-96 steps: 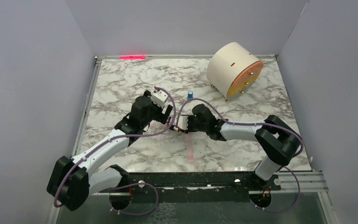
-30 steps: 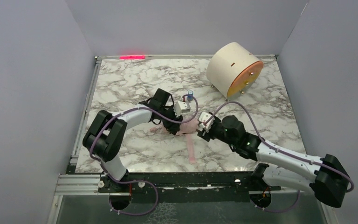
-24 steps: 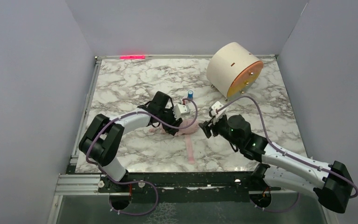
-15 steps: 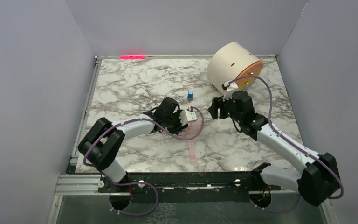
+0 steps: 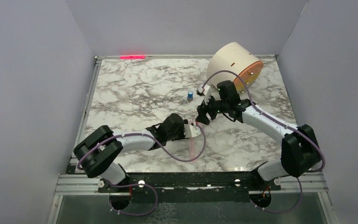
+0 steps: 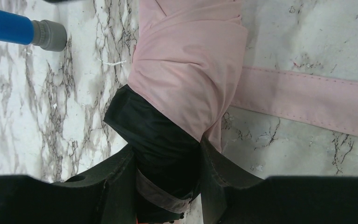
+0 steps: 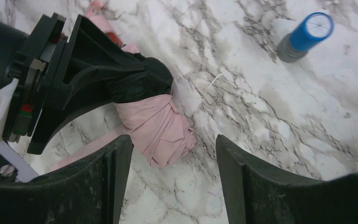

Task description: Put away the umbrella

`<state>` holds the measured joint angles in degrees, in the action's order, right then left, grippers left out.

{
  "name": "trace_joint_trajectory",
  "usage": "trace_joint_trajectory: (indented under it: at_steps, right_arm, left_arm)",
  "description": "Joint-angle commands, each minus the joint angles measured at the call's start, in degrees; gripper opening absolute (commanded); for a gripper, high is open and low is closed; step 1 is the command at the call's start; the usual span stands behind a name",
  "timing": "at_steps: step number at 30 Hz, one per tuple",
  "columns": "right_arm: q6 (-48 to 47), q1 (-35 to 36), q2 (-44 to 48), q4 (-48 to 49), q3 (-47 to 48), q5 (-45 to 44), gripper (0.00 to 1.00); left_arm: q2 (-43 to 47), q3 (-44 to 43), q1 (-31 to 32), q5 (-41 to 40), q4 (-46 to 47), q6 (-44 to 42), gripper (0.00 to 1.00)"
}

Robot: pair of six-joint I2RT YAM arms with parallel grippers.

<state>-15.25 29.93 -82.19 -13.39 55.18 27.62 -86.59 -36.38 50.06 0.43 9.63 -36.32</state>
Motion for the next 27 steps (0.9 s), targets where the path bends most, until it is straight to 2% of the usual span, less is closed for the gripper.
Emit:
trace_joint_trajectory:
  at_steps: [1,6,12,17,22,27]
  right_arm:
    - [-17.07,-0.04,-4.49,-4.74,1.85,11.71,0.7]
    - [-23.78,-0.05,-10.21,-9.54,6.65,13.18,0.68]
    - [-28.99,-0.03,-12.93,-14.92,9.54,19.19,0.68]
    - [-31.85,-0.04,-15.47,-19.38,11.56,18.83,0.68]
    - [-31.92,0.05,-17.81,-19.94,13.02,18.33,0.68]
    - [-29.99,0.12,-18.75,-15.01,12.45,16.89,0.69]
  left_arm:
    - [-1.3,5.13,3.29,-9.07,-0.64,-3.53,0.1]
    - [-0.32,8.15,4.66,-12.56,3.77,-6.94,0.08]
    - [-2.08,9.25,7.02,-17.21,5.87,-9.81,0.08]
    - [-4.15,10.05,9.38,-20.12,6.99,-11.46,0.08]
    - [-5.66,10.24,10.61,-21.94,7.93,-12.61,0.08]
    - [-5.66,10.75,11.19,-22.57,8.29,-13.08,0.08]
